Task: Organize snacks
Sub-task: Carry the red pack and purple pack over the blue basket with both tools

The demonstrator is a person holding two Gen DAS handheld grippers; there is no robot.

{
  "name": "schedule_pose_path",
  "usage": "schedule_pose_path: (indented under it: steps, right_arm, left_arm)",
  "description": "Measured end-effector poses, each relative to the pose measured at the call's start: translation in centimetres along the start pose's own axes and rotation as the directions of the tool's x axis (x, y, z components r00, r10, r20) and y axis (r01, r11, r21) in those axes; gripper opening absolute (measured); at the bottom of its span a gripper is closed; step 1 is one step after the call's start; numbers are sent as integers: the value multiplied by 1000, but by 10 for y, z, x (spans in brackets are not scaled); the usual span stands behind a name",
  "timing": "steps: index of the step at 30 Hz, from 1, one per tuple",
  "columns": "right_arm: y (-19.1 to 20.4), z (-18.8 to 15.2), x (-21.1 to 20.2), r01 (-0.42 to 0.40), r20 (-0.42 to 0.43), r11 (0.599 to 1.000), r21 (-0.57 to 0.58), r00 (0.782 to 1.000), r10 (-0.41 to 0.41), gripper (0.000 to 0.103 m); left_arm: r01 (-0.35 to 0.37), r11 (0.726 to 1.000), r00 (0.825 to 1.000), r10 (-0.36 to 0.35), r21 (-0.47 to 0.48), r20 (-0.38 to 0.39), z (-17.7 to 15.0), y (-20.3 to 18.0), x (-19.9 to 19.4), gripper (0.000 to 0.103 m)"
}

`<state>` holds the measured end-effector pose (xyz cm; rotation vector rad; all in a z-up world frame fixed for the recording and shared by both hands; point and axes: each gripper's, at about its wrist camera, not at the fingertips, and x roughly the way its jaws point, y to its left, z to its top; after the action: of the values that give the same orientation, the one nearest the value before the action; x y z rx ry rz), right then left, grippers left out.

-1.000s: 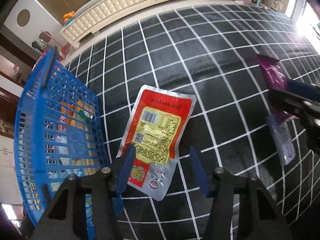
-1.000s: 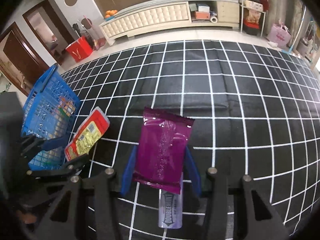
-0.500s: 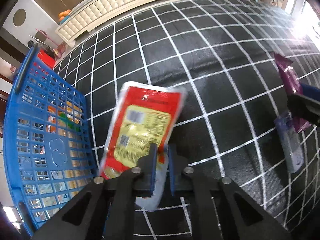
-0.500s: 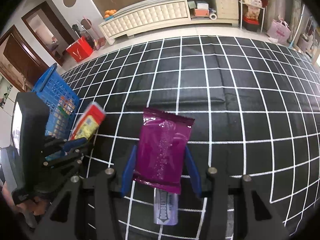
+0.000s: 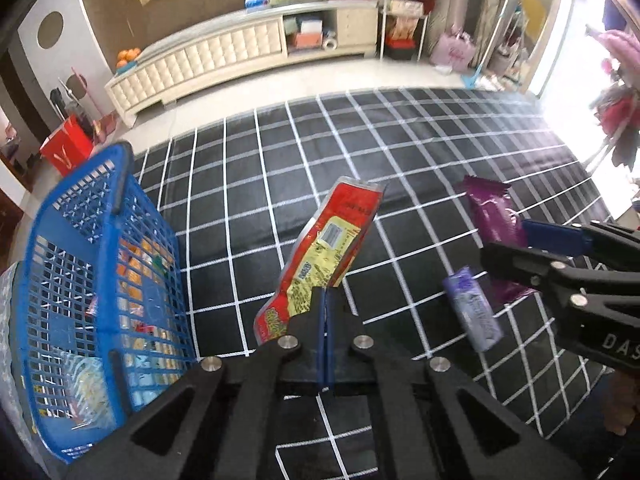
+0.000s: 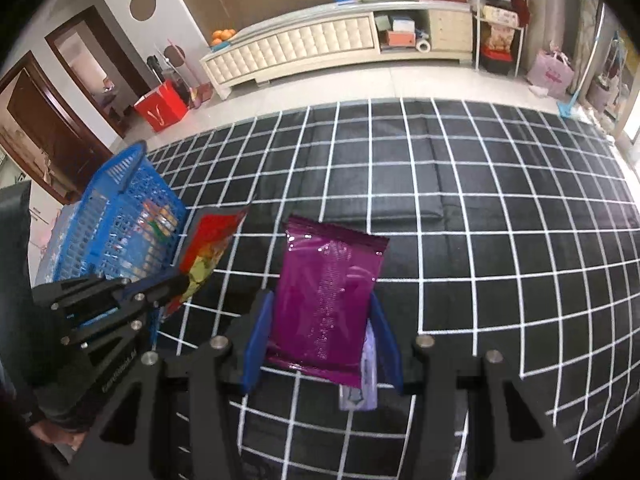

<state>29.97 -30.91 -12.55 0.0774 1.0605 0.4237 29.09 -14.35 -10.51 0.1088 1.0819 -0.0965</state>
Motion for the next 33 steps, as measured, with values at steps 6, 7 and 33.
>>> schedule_pose_path:
  steps: [6, 7, 33]
  right_arm:
    - [23, -3, -30, 18, 39, 1000, -23, 999, -17, 53]
    - [29, -3, -37, 20, 47, 999, -30, 999, -18, 53]
    - [182, 17, -51, -105, 114, 972, -208, 985, 130, 53]
  left_arm:
    - [55, 998, 995, -53, -26, 83, -5, 9, -46, 0]
    - [59, 998, 994, -56, -29, 97, -6, 11, -53, 0]
    - [45, 978, 970, 7, -205, 244, -42, 160, -171, 0]
